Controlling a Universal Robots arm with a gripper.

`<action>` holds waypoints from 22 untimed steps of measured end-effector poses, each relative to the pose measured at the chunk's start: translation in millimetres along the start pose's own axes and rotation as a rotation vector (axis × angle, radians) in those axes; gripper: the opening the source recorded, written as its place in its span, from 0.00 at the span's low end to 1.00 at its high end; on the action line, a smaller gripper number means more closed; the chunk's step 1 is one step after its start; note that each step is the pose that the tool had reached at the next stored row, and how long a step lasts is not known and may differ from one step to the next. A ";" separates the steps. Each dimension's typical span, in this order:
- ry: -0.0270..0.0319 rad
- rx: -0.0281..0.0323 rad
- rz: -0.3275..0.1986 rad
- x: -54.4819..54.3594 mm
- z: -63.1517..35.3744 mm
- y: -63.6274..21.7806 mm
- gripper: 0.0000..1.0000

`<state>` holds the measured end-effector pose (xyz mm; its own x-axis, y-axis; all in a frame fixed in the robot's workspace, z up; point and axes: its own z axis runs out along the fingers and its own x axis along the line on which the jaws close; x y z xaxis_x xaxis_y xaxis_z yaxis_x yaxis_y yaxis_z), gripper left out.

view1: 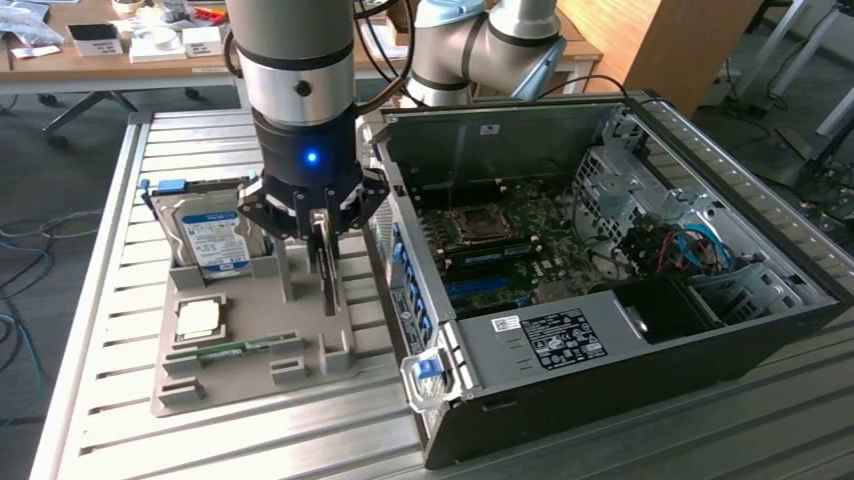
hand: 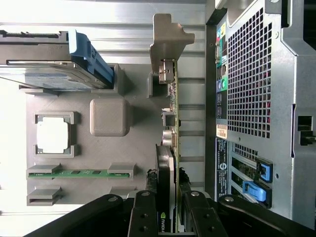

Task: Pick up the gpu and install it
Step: 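Pick up the gpu and move the gpu toward the slot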

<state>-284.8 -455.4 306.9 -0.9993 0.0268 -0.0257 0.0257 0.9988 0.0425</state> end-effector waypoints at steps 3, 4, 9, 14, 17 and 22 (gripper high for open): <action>-0.0001 0.0000 0.000 0.0 0.0 0.0 0.27; -0.0001 0.0000 0.000 0.0 0.0 0.0 0.27; 0.0000 0.0001 0.000 -0.1 -4.7 0.2 0.27; 0.0000 0.0000 0.000 -0.4 -14.7 0.6 0.27; 0.0000 0.0000 0.000 -0.6 -22.0 0.9 0.27; 0.0000 0.0000 0.000 -0.8 -33.1 1.4 0.27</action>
<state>-284.8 -455.4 340.1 -0.9993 0.0268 -0.0257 0.0257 0.9988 0.0424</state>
